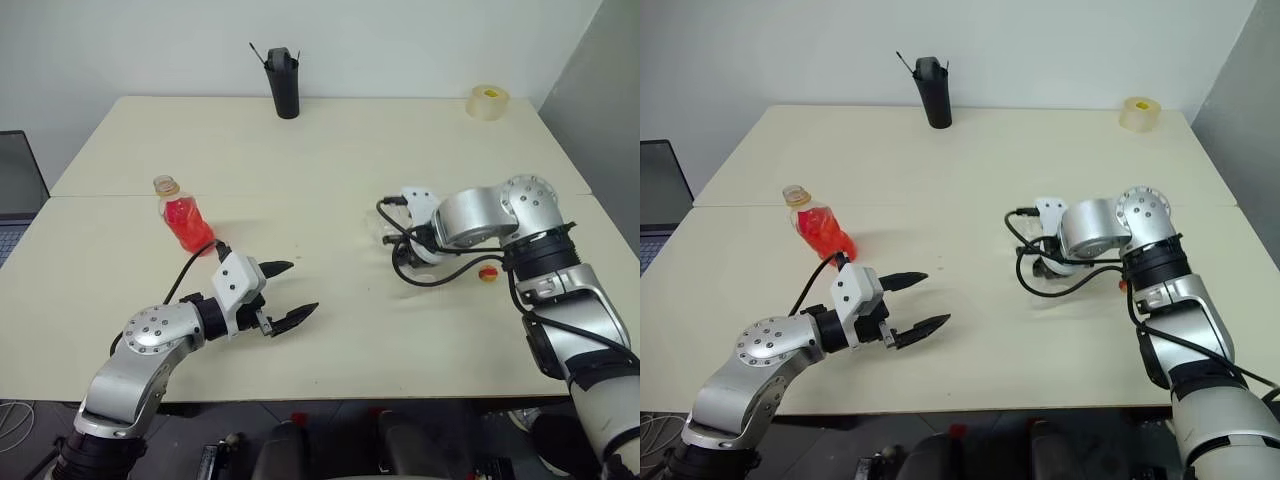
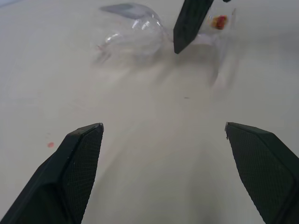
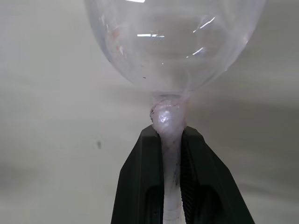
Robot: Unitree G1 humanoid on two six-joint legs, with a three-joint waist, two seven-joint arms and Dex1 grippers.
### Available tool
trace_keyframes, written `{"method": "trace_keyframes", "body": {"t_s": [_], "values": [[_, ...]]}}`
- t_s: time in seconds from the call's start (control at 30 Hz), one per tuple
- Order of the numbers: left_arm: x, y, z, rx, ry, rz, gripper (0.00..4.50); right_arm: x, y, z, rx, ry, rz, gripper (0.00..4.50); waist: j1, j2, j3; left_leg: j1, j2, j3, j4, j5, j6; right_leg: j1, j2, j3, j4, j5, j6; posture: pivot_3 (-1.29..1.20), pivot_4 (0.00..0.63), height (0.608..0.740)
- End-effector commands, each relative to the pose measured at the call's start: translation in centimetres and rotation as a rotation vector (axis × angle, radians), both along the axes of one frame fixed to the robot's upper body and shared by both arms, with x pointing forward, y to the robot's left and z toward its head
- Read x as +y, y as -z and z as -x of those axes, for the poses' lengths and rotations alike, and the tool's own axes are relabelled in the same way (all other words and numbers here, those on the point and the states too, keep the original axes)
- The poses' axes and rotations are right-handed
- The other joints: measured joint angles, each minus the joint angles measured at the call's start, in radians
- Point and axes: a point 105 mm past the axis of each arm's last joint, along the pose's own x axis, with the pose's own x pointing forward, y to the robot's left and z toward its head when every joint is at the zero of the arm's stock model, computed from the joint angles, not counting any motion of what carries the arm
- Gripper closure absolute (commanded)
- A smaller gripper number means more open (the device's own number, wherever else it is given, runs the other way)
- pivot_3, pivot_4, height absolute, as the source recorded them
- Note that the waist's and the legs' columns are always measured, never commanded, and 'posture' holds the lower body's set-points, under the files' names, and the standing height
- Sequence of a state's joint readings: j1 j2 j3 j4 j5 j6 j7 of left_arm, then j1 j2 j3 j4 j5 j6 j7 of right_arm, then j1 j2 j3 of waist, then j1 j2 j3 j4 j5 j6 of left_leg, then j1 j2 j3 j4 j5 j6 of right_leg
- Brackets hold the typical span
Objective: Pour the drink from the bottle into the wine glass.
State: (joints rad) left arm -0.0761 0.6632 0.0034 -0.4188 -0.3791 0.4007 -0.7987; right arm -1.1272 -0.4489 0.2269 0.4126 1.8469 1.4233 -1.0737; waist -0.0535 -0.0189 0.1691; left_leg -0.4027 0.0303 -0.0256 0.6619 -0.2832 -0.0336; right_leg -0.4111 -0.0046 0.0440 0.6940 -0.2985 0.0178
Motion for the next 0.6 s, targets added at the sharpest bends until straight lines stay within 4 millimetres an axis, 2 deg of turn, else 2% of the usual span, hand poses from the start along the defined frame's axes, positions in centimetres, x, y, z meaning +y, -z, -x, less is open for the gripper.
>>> {"method": "trace_keyframes", "body": {"t_s": [0.03,0.13,0.3,0.37,0.47,0.6], "values": [[0.5,-1.0,-0.3,-0.046,-0.012,-0.015,0.00,3.1,-5.9,-0.3,-0.298,-0.117,-0.175,4.34,0.001,0.000,0.000,0.000,0.000,0.000,0.000,0.000,0.000,0.000,0.001,0.000,0.000,0.000,0.000,0.00,0.150,0.740],[1.0,-1.0,-0.2,-0.046,-0.029,-0.027,0.00,4.2,-7.2,-0.9,-0.513,-0.150,-0.241,4.34,0.006,0.000,0.000,0.000,0.001,-0.002,0.000,0.000,0.000,0.001,0.001,-0.001,-0.001,0.000,0.000,0.00,0.150,0.740],[2.2,-1.5,-0.1,-0.026,-0.074,0.010,0.00,6.9,-9.0,-1.5,-1.056,-0.241,-0.360,4.34,0.010,-0.001,0.000,0.000,0.000,-0.001,0.000,0.000,0.000,0.002,0.000,-0.001,-0.004,0.000,0.001,0.00,0.150,0.740],[2.9,-2.2,-0.3,-0.008,-0.118,0.091,0.00,8.2,-8.4,-1.0,-1.225,-0.310,-0.373,4.34,0.008,0.000,0.000,0.000,0.000,0.000,0.000,0.000,0.000,0.001,0.000,-0.001,-0.004,0.001,0.001,0.00,0.150,0.740],[4.1,-2.7,-0.3,0.001,-0.161,0.122,0.00,9.5,-7.0,-1.3,-1.297,-0.298,-0.414,4.34,0.000,-0.001,0.000,0.000,0.001,0.000,0.000,0.000,0.000,0.000,-0.002,0.000,-0.002,0.001,0.001,0.00,0.150,0.740],[5.3,-3.6,-0.4,-0.016,-0.218,0.172,0.00,11.4,-5.7,-0.8,-1.372,-0.347,-0.441,4.34,-0.001,-0.001,0.000,0.002,0.001,0.000,0.001,0.000,-0.001,0.000,-0.004,-0.001,0.001,0.001,0.000,0.00,0.150,0.740]]}}
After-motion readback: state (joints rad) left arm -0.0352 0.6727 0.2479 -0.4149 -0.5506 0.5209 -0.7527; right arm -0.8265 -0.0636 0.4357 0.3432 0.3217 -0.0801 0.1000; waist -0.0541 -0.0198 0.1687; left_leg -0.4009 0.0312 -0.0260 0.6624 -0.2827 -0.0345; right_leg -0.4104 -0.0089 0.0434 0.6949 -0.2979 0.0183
